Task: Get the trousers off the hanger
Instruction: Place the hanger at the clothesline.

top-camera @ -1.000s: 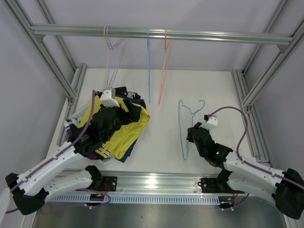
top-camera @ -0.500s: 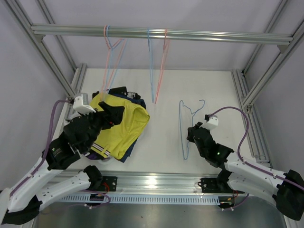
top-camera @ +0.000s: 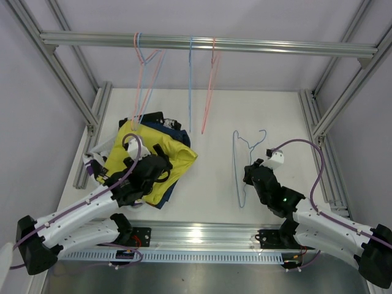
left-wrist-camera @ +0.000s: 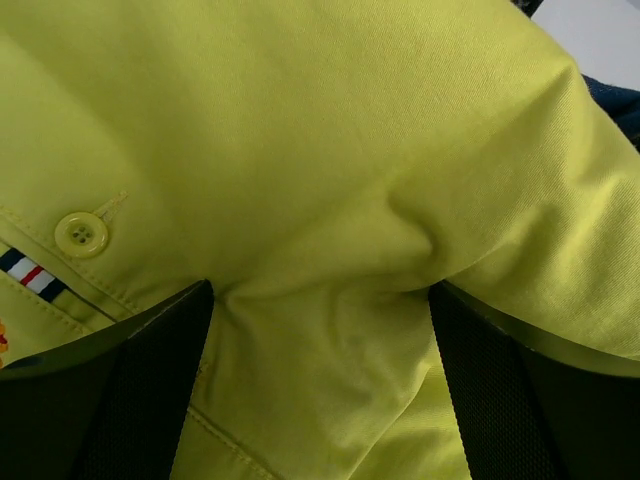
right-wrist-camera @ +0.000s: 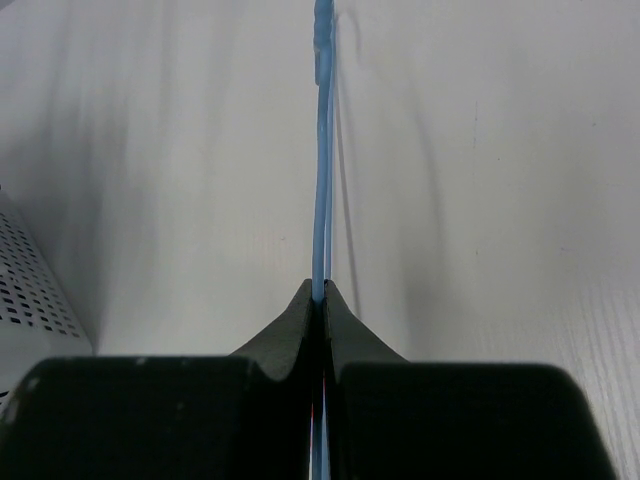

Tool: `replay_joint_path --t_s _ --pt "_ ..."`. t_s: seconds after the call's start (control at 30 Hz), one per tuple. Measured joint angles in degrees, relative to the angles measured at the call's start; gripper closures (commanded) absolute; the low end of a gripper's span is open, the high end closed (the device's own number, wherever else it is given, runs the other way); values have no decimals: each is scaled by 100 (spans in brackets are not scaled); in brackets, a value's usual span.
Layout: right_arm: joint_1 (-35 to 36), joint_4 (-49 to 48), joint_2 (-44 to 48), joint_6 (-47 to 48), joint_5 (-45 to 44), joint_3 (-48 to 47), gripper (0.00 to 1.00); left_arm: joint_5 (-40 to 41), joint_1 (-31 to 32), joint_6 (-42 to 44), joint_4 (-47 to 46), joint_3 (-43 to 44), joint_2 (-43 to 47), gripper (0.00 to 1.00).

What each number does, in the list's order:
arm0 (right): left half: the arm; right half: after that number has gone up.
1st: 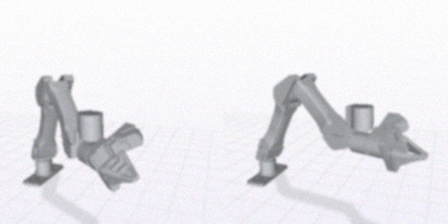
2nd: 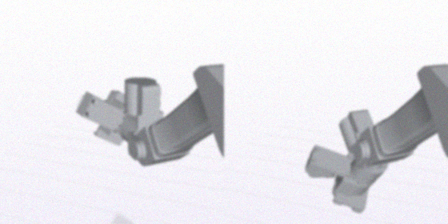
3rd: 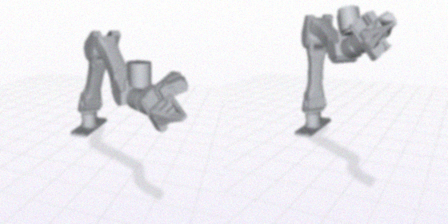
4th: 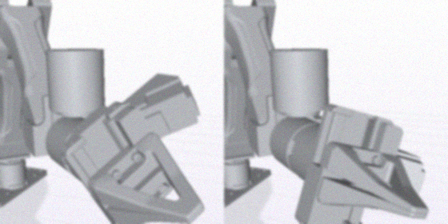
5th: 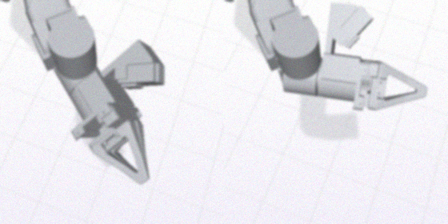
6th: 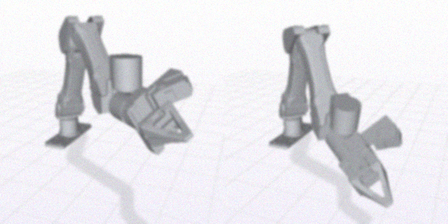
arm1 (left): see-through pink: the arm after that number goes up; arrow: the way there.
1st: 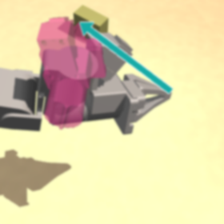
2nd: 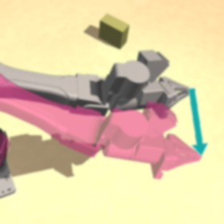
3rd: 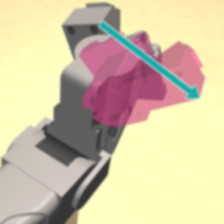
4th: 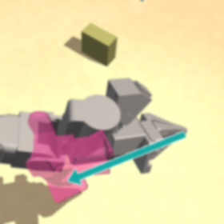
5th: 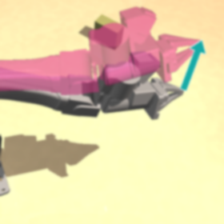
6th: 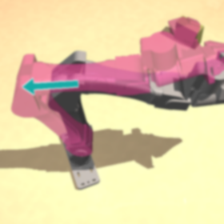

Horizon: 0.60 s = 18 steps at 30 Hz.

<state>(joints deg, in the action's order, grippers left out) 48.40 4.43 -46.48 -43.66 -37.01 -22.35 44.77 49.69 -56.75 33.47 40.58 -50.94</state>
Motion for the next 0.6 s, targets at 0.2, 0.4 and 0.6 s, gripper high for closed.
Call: replay_joint_path --t_s 0.2,0.4,0.6 --pt "0 17 2 0 0 0 100 57 2 -260 474 417 -83 7" --pt "2 83 2 61 7 -11 100 -68 2 354 1082 1709 310 7" --pt "107 675 136 457 44 -476 100 -407 2 2044 546 3244 350 5"
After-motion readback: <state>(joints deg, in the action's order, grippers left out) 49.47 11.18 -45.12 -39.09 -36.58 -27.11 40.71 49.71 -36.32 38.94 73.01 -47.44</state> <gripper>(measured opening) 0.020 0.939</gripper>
